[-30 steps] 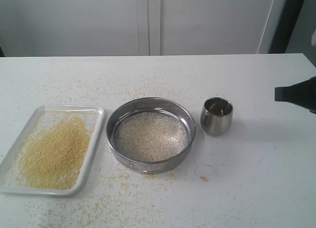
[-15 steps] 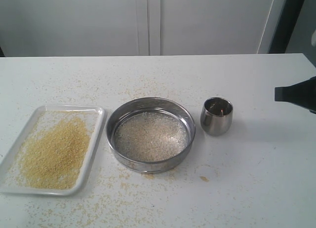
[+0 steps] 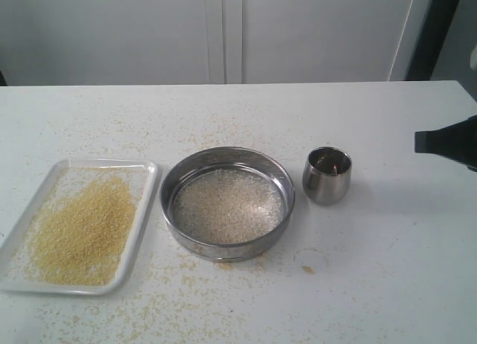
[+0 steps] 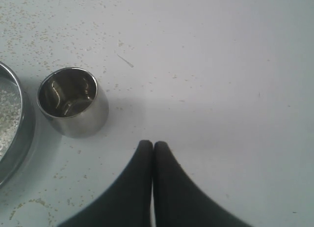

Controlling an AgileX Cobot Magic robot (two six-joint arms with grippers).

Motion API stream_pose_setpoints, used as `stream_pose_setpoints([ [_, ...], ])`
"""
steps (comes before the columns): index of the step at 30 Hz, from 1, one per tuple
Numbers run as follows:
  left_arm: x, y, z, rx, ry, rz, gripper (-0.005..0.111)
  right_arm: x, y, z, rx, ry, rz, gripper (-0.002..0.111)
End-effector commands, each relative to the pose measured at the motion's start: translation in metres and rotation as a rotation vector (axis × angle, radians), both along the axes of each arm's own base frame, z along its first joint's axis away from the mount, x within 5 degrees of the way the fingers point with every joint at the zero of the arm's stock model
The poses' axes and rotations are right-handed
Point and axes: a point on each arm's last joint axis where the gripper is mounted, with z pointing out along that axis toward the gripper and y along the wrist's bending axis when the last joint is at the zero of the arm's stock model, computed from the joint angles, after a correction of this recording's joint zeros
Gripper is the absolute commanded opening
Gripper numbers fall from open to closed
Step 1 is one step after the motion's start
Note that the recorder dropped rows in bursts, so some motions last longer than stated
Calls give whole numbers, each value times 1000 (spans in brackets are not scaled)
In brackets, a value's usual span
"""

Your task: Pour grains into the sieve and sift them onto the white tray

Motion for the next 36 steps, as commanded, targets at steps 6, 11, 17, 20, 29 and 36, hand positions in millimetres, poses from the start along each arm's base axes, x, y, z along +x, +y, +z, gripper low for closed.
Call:
stream_pose_setpoints([
  [6,0,0,0,-11,-11,0,0,-1,-1,1,2,-15,-6,0],
  [11,0,0,0,-10,-12,0,0,-1,-1,1,2,-15,-6,0],
  [17,0,0,0,-10,-12,0,0,-1,-1,1,2,-15,-6,0],
  [20,0,0,0,-10,-12,0,0,-1,-1,1,2,-15,-6,0],
  [29,0,0,0,-10,-12,0,0,-1,-1,1,2,-15,-6,0],
  [36,0,0,0,-10,-12,0,0,-3,-1,4,4,-30,-6,0],
])
